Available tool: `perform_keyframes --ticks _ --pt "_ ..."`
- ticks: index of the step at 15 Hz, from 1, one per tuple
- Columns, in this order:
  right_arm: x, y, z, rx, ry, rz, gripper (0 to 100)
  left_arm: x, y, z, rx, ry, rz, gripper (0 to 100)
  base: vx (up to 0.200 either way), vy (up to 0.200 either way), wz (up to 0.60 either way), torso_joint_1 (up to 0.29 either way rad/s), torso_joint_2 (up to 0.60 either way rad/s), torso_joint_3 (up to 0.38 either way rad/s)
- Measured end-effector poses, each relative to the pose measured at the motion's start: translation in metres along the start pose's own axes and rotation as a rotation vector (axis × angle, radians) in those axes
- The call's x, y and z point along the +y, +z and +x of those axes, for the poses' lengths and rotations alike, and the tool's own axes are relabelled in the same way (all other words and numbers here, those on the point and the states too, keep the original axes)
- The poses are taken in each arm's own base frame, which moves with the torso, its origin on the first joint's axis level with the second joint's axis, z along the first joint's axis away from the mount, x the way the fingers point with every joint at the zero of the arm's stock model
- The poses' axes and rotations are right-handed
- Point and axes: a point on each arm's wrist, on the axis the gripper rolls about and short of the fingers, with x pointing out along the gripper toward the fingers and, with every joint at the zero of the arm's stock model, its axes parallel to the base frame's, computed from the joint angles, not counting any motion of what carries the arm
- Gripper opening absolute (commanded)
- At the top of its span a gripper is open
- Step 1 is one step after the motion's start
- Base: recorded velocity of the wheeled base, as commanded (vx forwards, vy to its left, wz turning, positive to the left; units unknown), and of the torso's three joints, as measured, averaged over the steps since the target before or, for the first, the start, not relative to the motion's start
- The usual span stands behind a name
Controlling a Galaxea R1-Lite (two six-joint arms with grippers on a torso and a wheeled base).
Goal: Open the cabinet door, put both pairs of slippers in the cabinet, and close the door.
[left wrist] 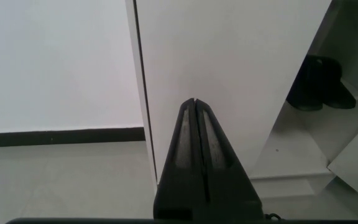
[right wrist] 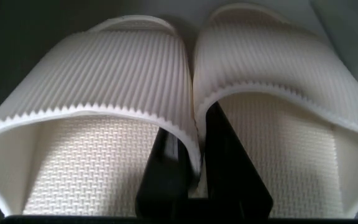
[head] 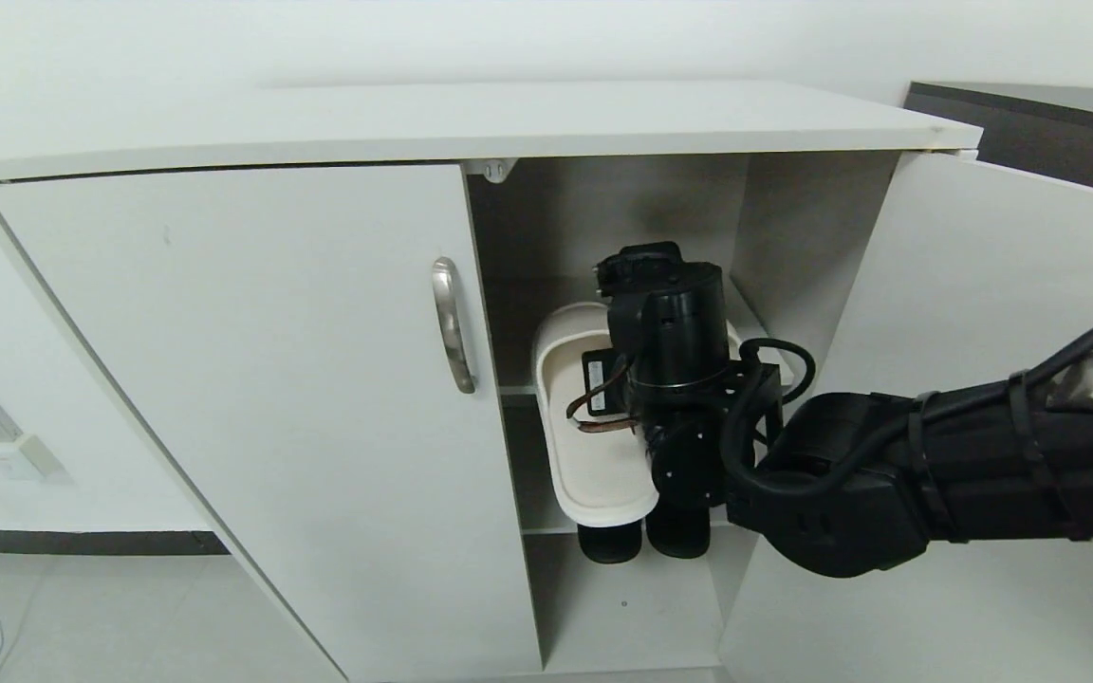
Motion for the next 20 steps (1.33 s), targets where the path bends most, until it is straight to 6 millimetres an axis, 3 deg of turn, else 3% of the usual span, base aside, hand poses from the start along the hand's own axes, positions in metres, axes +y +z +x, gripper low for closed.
perform_keyframes --ticks 15,20 --pt "-0.005 0.033 0.079 0.000 -0.107 0.057 0 0.000 0.000 0.000 0.000 0.001 0.001 0 0.000 0.000 0.00 0.000 0.00 0.000" --pt "-0.005 0.023 0.093 0.033 -0.120 0.037 0 0.000 0.000 0.000 0.000 0.000 0.001 0 0.000 0.000 0.00 0.000 0.00 0.000"
